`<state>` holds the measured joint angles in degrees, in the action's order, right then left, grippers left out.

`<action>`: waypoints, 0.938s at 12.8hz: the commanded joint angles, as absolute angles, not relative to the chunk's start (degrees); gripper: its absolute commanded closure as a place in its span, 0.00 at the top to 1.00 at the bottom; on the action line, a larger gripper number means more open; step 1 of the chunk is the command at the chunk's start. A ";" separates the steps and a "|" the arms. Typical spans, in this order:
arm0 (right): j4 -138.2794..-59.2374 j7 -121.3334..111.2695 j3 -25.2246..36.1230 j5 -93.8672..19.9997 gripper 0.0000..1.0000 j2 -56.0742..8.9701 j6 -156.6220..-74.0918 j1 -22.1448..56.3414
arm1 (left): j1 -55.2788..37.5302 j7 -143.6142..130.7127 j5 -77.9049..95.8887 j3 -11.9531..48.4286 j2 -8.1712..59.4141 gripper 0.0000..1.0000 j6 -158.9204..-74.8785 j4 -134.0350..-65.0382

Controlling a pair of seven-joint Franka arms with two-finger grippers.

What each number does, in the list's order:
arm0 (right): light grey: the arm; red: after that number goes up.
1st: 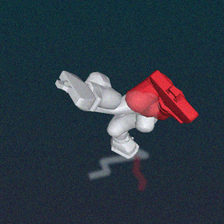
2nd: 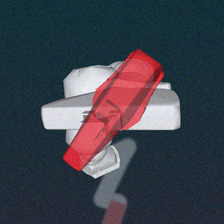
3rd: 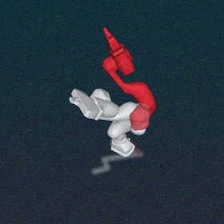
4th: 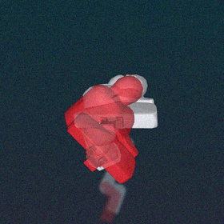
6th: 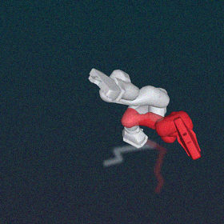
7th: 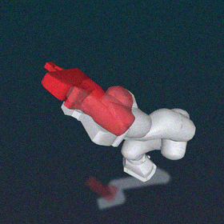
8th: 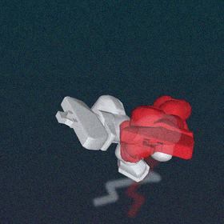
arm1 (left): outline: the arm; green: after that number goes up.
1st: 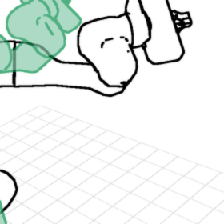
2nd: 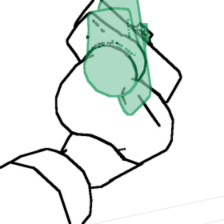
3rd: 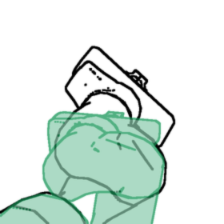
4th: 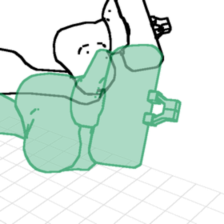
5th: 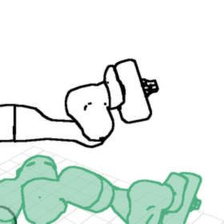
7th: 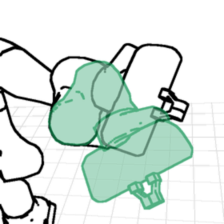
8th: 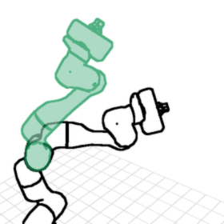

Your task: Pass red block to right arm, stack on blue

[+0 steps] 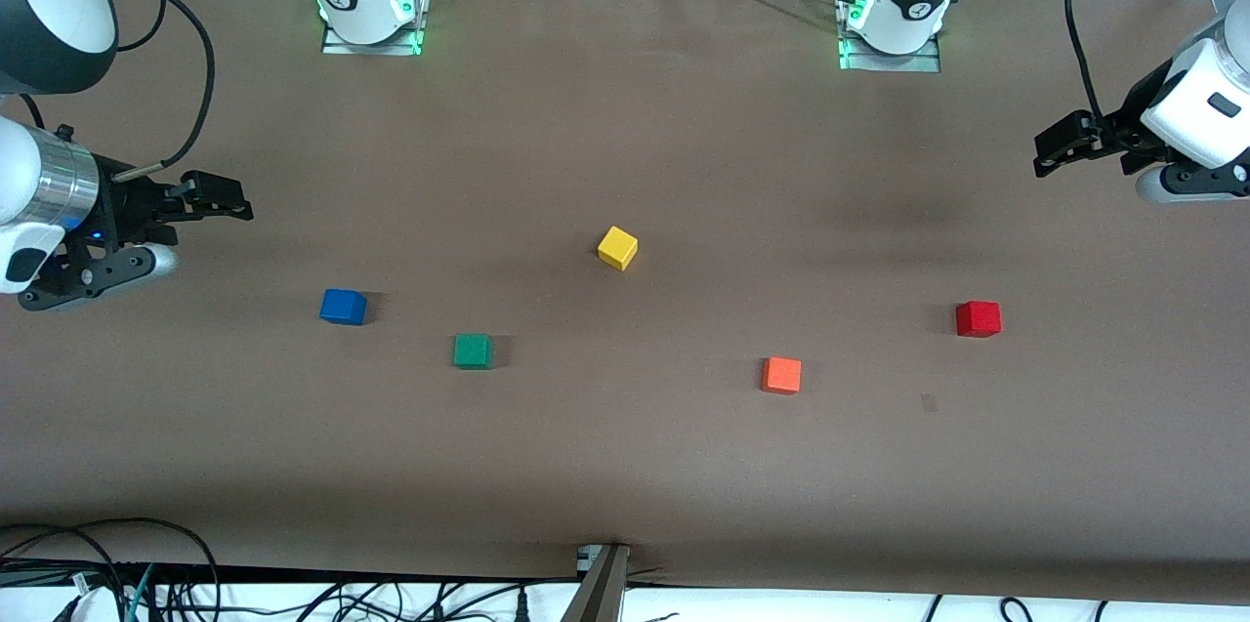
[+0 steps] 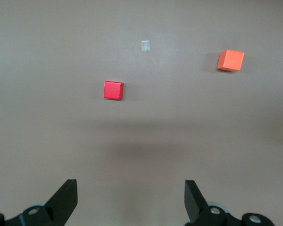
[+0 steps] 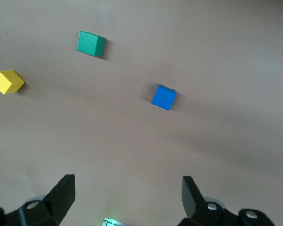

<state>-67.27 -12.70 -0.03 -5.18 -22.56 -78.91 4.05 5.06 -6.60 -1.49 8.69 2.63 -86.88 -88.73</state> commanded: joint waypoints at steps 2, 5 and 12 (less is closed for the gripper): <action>-66.53 -11.87 0.00 -6.24 1.00 -23.20 -81.91 3.87 | 5.45 -6.85 -0.26 9.40 2.19 1.00 -87.19 -89.31; -66.62 -11.95 0.09 -5.63 1.00 -22.33 -80.17 4.04 | 5.54 -6.77 -0.18 8.96 2.64 1.00 -87.19 -88.42; -66.62 -11.87 0.61 -5.36 1.00 -22.15 -76.56 3.60 | 5.54 -6.85 -0.18 8.88 2.64 1.00 -87.10 -88.42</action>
<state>-67.27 -12.58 0.54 -5.34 -22.72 -78.51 3.87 5.23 -6.60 -1.49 8.90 2.66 -87.08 -88.82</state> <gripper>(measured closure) 0.000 0.000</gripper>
